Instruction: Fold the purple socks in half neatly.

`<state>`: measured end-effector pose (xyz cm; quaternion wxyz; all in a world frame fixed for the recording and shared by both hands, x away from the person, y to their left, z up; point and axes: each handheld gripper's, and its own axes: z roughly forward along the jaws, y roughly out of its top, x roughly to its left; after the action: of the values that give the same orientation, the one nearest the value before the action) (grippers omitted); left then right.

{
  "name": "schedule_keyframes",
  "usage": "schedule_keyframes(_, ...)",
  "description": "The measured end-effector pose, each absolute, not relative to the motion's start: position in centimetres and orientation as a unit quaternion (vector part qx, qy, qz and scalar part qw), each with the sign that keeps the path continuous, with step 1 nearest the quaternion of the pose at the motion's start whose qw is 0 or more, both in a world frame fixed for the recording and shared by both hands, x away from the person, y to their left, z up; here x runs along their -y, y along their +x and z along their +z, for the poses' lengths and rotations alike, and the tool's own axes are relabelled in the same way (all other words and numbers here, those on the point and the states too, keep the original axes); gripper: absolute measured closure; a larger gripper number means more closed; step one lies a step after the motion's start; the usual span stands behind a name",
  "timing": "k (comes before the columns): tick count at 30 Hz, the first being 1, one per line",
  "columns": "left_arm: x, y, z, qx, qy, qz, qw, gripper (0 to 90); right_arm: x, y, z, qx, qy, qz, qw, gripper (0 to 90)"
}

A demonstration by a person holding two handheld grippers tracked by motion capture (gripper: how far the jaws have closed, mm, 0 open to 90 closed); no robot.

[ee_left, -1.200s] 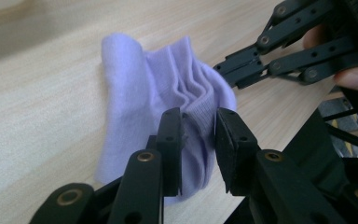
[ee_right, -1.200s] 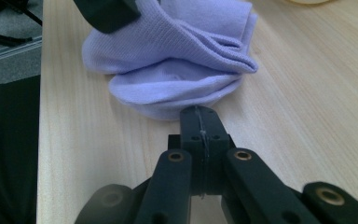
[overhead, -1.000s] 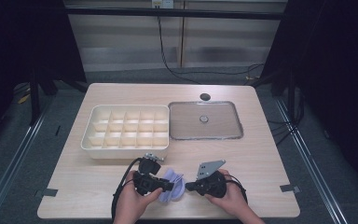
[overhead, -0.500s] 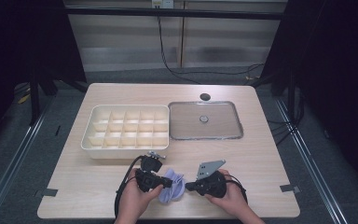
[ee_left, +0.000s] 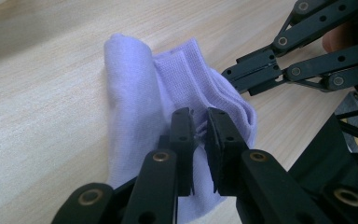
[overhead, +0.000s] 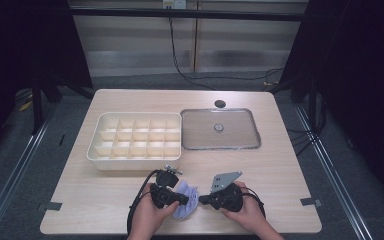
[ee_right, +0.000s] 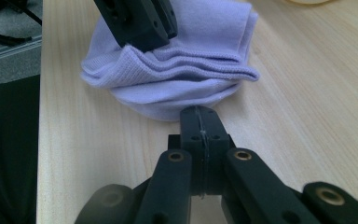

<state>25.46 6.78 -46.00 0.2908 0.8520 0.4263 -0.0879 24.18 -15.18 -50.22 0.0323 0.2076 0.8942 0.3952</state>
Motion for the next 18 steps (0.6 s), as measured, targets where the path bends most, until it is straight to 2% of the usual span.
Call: schedule_keyframes(18, -6.4, 25.0, -47.2, -0.416, 0.864, -0.067, 0.277, 78.5, 15.2, 24.2, -50.2, -0.894, 0.209, 0.395, 0.031, 90.0)
